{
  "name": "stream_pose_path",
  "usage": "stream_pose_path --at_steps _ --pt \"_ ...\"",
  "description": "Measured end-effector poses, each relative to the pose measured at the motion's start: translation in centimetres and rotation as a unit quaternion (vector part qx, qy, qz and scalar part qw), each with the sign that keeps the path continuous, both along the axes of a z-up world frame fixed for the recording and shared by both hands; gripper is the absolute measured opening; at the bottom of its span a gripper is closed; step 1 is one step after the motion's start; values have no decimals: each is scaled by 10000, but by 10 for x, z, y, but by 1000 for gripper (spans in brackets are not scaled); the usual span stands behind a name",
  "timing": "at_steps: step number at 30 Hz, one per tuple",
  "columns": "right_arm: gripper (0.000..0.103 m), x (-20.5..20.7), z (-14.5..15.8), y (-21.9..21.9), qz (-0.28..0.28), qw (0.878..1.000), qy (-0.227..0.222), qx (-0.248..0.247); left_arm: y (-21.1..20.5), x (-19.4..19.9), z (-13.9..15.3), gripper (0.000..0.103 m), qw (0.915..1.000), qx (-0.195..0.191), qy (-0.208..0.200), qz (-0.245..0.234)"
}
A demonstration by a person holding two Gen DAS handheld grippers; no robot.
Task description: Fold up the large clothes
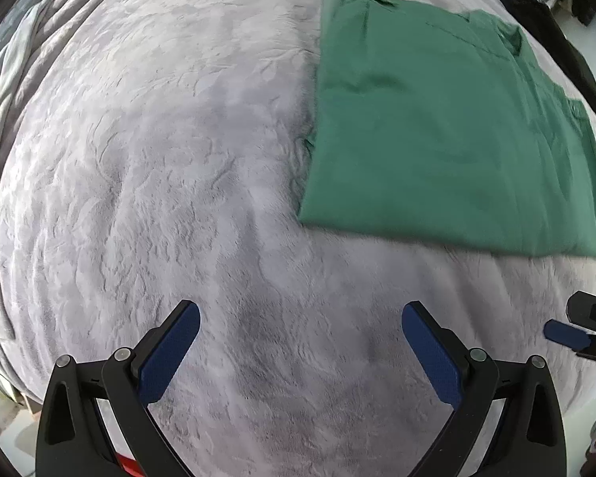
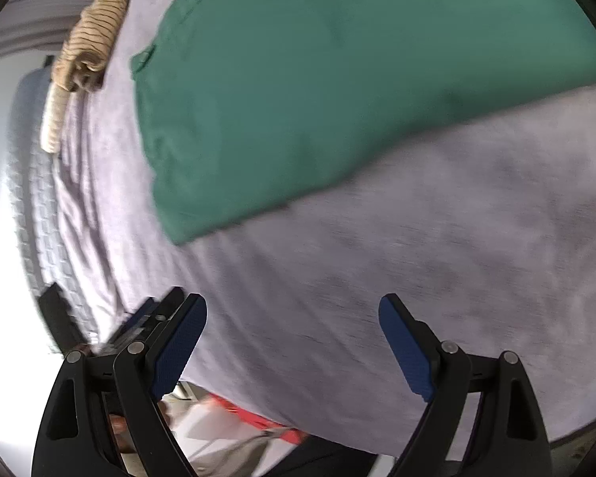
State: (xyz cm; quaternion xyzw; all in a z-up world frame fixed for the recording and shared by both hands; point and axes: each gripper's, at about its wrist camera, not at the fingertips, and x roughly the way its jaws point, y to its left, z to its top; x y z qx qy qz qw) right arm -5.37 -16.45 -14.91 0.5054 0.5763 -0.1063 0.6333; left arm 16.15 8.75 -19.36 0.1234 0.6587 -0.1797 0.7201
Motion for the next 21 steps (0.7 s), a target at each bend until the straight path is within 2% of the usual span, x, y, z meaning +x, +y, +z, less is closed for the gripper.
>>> stream_pose_path --at_steps 8,13,16,21 --pt "90 36 -24 12 -253 9947 -777 619 14 41 -10 102 9993 -337 -23 156" --pt "90 49 -52 12 -549 9890 -938 1002 17 65 -21 102 9966 -792 120 210" --pt "90 56 -63 13 -752 9828 -1167 1219 18 83 -30 102 9938 -1059 225 239" --pt "91 69 -74 10 -991 9728 -1611 1339 16 102 -44 102 9926 -1177 239 159"
